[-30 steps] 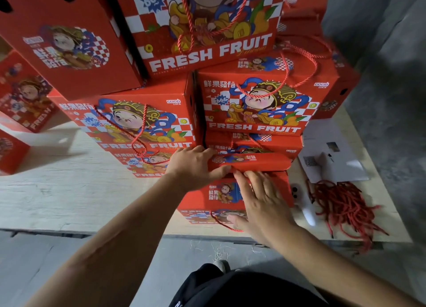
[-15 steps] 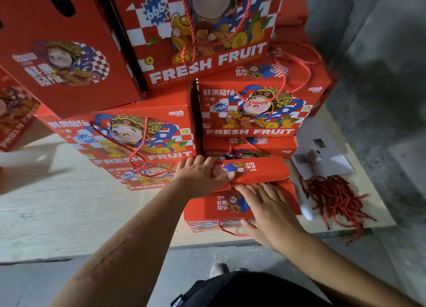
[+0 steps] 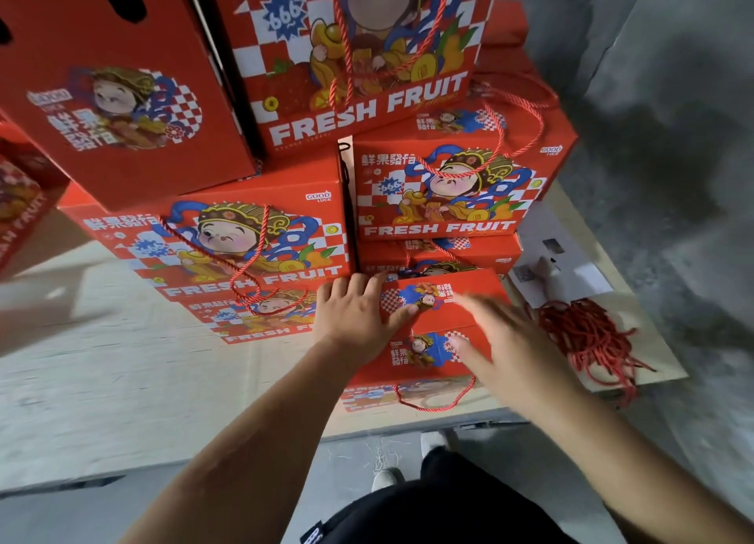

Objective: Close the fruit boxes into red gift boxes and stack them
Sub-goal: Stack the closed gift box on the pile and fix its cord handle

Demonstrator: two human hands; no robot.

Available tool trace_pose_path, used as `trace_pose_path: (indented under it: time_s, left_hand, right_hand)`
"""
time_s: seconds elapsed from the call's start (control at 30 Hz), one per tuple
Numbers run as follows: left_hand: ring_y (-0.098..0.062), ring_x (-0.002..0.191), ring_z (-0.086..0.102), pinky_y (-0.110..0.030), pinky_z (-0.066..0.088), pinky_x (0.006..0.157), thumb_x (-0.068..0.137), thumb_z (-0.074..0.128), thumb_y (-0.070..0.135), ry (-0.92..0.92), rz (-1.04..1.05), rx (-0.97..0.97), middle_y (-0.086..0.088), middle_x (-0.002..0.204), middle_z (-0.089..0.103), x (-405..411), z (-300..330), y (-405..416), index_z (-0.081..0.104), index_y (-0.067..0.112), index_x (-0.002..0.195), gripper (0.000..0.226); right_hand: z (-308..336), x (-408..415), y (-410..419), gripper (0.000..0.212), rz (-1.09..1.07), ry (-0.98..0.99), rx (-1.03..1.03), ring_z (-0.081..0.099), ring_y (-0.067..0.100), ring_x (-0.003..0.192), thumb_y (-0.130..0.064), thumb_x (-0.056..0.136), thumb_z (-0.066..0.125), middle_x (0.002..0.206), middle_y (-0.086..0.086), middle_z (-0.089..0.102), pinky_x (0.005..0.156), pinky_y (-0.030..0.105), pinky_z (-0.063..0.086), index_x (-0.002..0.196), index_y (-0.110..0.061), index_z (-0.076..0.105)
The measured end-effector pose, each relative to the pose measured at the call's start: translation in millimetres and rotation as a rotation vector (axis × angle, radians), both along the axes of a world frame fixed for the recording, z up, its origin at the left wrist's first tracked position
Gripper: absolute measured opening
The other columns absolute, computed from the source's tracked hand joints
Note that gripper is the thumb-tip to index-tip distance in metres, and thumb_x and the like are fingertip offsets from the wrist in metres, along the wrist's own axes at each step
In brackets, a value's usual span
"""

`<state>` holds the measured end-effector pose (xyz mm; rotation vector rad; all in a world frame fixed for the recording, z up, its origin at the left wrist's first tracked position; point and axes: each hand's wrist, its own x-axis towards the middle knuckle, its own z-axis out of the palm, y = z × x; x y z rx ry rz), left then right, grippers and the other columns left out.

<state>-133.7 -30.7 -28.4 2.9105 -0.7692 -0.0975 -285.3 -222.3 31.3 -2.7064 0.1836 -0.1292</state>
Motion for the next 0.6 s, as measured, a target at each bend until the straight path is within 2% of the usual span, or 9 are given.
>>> trace_pose_path:
  time_s: [0.03,0.1,0.13,0.2,0.27,0.37,0.43,0.5,0.6]
  left_hand:
    - [-0.026,0.132,0.047,-0.046,0.031,0.109,0.083,0.008,0.097,-0.001,-0.028,-0.012,0.004,0.145,0.053,0,0,1,0.038,0.034,0.154,0.100]
    - [-0.024,0.137,0.044,-0.046,0.029,0.113,0.078,0.012,0.102,0.017,-0.108,-0.037,0.006,0.150,0.049,-1,0,4,0.030,0.035,0.158,0.105]
    - [-0.023,0.139,0.042,-0.046,0.029,0.115,0.076,0.014,0.104,0.026,-0.142,-0.034,0.006,0.152,0.046,-1,1,5,0.025,0.036,0.160,0.109]
    - [-0.025,0.140,0.043,-0.046,0.032,0.116,0.075,0.018,0.104,0.037,-0.167,-0.012,0.007,0.154,0.046,2,4,6,0.024,0.037,0.160,0.108]
    - [-0.027,0.138,0.049,-0.048,0.037,0.114,0.075,0.017,0.102,0.053,-0.177,0.006,0.005,0.153,0.050,9,11,3,0.031,0.038,0.157,0.105]
    - [-0.028,0.129,0.059,-0.044,0.046,0.106,0.075,0.014,0.098,0.033,-0.195,0.053,0.003,0.146,0.059,20,21,-3,0.041,0.037,0.151,0.101]
    - [-0.030,0.127,0.058,-0.045,0.045,0.104,0.078,0.013,0.095,-0.007,-0.207,0.126,0.000,0.145,0.055,19,20,-6,0.035,0.036,0.154,0.099]
    - [-0.031,0.125,0.052,-0.046,0.041,0.105,0.081,0.008,0.093,-0.052,-0.209,0.171,-0.002,0.143,0.050,10,13,-5,0.023,0.034,0.159,0.099]
    - [-0.029,0.119,0.051,-0.045,0.041,0.101,0.086,0.001,0.093,-0.096,-0.183,0.061,-0.003,0.136,0.052,0,3,0,0.026,0.034,0.159,0.098]
  right_hand:
    - [0,14,-8,0.076,0.012,0.063,-0.048,0.031,0.021,0.152,-0.057,0.096,0.058,0.166,-0.002,0.032,0.120,0.043,0.035,0.161,-0.030,0.028]
    - [-3,42,-21,0.095,0.049,0.302,-0.105,0.000,0.022,0.160,-0.066,0.095,0.056,0.174,-0.001,0.001,0.128,0.049,0.016,0.166,-0.030,0.004]
    - [-6,53,-27,0.096,0.085,0.371,-0.123,-0.004,0.021,0.160,-0.072,0.093,0.050,0.174,-0.003,-0.003,0.129,0.049,0.013,0.166,-0.031,0.002]
    - [-12,64,-37,0.098,0.147,0.372,-0.193,0.011,0.022,0.158,-0.084,0.085,0.034,0.172,-0.004,0.014,0.125,0.049,0.024,0.165,-0.032,0.014]
    - [-13,72,-44,0.099,0.168,0.291,-0.305,0.033,0.021,0.145,-0.089,0.079,0.020,0.160,-0.006,0.037,0.111,0.044,0.042,0.160,-0.034,0.030]
    - [-18,82,-47,0.089,0.193,0.235,-0.409,0.043,0.022,0.131,-0.086,0.083,0.012,0.147,-0.008,0.048,0.098,0.040,0.045,0.157,-0.042,0.032]
    - [-26,79,-43,0.085,0.184,0.243,-0.498,0.041,0.025,0.129,-0.083,0.085,0.005,0.147,-0.004,0.044,0.101,0.042,0.042,0.160,-0.045,0.020]
    - [-41,72,-40,0.080,0.171,0.256,-0.536,0.034,0.028,0.134,-0.081,0.089,0.009,0.154,0.000,0.034,0.109,0.046,0.036,0.161,-0.047,0.002]
    - [-49,72,-42,0.080,0.174,0.341,-0.372,0.007,0.027,0.149,-0.082,0.093,0.024,0.166,-0.002,0.010,0.120,0.052,0.018,0.155,-0.055,-0.019]
